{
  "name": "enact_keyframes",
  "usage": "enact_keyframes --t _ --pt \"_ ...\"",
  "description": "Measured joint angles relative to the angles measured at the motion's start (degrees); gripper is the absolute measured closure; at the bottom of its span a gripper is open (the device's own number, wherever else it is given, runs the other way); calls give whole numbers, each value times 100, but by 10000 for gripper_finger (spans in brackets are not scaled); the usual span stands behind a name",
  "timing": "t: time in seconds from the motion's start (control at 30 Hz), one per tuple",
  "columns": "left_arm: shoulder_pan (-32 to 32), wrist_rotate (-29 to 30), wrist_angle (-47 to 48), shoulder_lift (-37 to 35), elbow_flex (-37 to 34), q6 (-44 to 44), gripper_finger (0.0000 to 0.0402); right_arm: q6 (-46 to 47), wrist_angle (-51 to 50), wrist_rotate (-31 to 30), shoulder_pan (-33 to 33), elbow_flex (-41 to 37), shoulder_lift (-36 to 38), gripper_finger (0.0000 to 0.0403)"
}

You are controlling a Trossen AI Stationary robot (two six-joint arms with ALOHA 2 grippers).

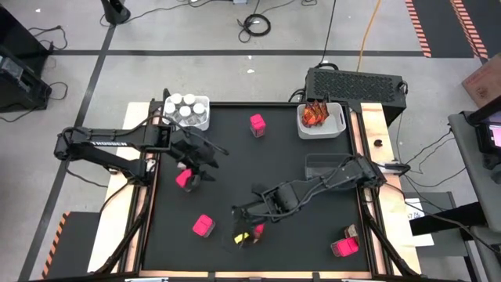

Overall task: Sort spices by type
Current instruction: Put the orange seasoning bag into the right white bin

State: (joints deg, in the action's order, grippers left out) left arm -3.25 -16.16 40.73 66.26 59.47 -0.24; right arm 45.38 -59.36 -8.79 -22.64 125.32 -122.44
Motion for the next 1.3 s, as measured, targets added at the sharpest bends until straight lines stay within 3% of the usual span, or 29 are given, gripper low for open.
enact_keyframes --t 0.1,0.2,0.4,0.53,0.63,0.77,1.03,1.13,1.2,1.3 --pt "-6 326 17 0 -1 -469 155 -884 -6 58 -1 2 -10 326" --pt "2 261 27 0 1 -958 155 -1367 -120 466 9 2 -13 296" --pt "28 432 26 0 1 -823 155 -2312 -276 583 3 -122 -13 225" --pt "26 333 63 0 1 -777 155 -2260 -35 603 -13 -417 -24 197" --pt "30 -64 206 0 1 -356 155 -2079 372 591 -17 -601 -24 191" --pt "27 -18 358 0 1 212 155 -2004 477 611 -55 -797 -29 195" --pt "28 59 348 0 1 -200 155 -2270 477 623 -149 -1090 -48 197" --pt "28 390 311 0 1 -57 155 -2441 519 618 -176 -1252 -48 197" --pt "27 572 314 0 1 -82 155 -2128 735 622 -177 -1464 -48 197" --pt "28 396 415 0 1 45 155 -1837 980 618 -174 -1672 -59 197"
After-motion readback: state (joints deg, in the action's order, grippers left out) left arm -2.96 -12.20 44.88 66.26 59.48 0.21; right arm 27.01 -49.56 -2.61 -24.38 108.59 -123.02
